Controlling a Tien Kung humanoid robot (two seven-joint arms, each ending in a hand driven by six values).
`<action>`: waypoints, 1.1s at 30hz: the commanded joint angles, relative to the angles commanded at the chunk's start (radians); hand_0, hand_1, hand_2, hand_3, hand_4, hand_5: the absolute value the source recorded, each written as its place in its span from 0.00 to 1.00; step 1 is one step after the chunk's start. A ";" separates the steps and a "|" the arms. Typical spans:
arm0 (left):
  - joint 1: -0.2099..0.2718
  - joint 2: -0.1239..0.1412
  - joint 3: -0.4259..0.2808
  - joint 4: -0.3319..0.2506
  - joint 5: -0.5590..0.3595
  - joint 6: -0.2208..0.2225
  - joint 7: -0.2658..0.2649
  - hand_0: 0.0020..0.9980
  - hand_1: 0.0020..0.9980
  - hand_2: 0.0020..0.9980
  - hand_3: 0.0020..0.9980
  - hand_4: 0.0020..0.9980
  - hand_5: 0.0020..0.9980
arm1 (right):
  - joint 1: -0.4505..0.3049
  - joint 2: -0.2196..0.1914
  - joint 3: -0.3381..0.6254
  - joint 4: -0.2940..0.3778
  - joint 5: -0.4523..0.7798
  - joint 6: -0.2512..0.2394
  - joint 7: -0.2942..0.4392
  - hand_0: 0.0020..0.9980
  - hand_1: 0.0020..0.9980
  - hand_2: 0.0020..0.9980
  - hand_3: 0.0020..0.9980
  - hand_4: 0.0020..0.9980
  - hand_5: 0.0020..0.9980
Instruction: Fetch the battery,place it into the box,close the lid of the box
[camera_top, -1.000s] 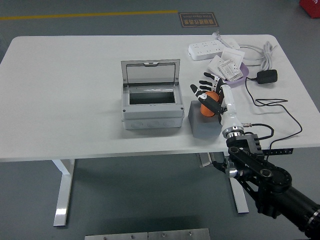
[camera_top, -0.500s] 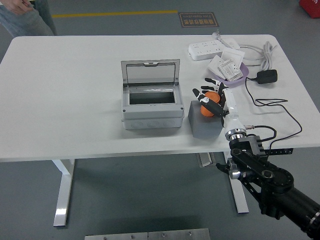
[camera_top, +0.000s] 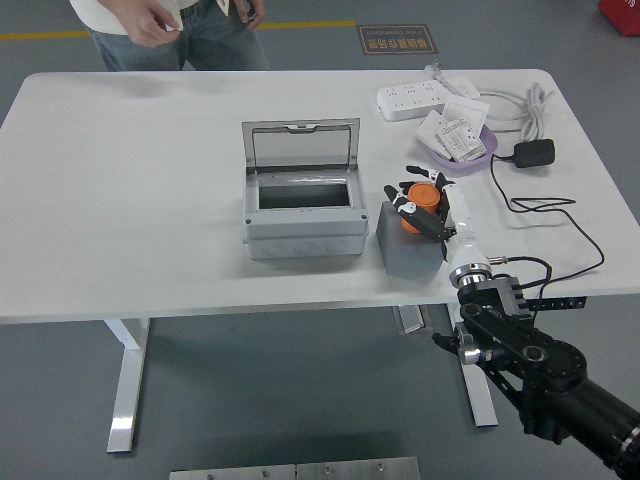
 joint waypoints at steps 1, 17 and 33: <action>0.000 0.000 0.002 0.000 -0.002 0.000 -0.001 0.62 0.78 0.73 0.72 0.60 0.15 | 0.000 0.000 -0.001 0.000 0.000 -0.001 -0.001 0.64 0.62 0.56 0.67 0.81 0.26; 0.000 0.003 -0.002 0.000 -0.005 0.002 -0.008 0.62 0.78 0.73 0.72 0.60 0.15 | -0.003 -0.004 -0.012 -0.003 -0.002 -0.014 -0.009 0.57 0.44 0.41 0.40 0.56 0.14; 0.000 0.008 -0.010 0.000 -0.004 0.007 -0.017 0.62 0.78 0.73 0.72 0.61 0.14 | 0.001 -0.003 -0.041 0.001 -0.014 -0.013 -0.043 0.53 0.42 0.39 0.33 0.21 0.00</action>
